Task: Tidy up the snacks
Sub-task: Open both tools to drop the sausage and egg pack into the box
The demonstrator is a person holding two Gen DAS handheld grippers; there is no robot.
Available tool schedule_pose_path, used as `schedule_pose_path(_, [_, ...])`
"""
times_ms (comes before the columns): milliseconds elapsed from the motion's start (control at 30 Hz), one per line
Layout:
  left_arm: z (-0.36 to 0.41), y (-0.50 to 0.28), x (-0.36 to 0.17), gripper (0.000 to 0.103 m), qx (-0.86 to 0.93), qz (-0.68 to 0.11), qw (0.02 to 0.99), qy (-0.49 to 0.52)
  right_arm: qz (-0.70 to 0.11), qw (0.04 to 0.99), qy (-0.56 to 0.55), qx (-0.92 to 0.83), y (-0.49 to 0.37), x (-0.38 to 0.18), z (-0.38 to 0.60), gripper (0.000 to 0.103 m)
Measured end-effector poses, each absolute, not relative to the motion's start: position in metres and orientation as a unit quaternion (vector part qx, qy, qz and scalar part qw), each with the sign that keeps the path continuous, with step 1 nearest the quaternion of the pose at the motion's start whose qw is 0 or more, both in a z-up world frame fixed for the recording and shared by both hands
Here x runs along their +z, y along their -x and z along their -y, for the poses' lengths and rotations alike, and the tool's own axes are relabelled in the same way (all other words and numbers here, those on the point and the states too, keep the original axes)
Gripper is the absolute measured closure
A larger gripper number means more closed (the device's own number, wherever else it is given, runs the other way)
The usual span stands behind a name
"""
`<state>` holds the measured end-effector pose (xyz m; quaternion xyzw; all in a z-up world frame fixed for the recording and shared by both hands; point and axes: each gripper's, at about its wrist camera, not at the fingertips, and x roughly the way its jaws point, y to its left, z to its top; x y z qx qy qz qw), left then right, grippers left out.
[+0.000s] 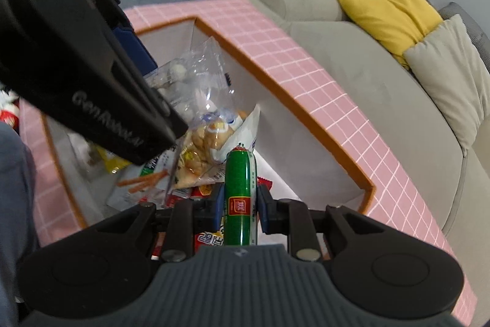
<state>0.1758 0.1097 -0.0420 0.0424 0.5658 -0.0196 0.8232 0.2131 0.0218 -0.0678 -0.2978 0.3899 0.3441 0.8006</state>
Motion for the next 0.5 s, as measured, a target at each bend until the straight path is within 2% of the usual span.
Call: schedule_pose_path(500, [-0.118, -0.19, -0.075, 0.036, -0.029, -0.601, 0.797, -0.042, -0.435, 0.765, 0.336, 0.334, -0.239, -0.104, -0.039, 0.084])
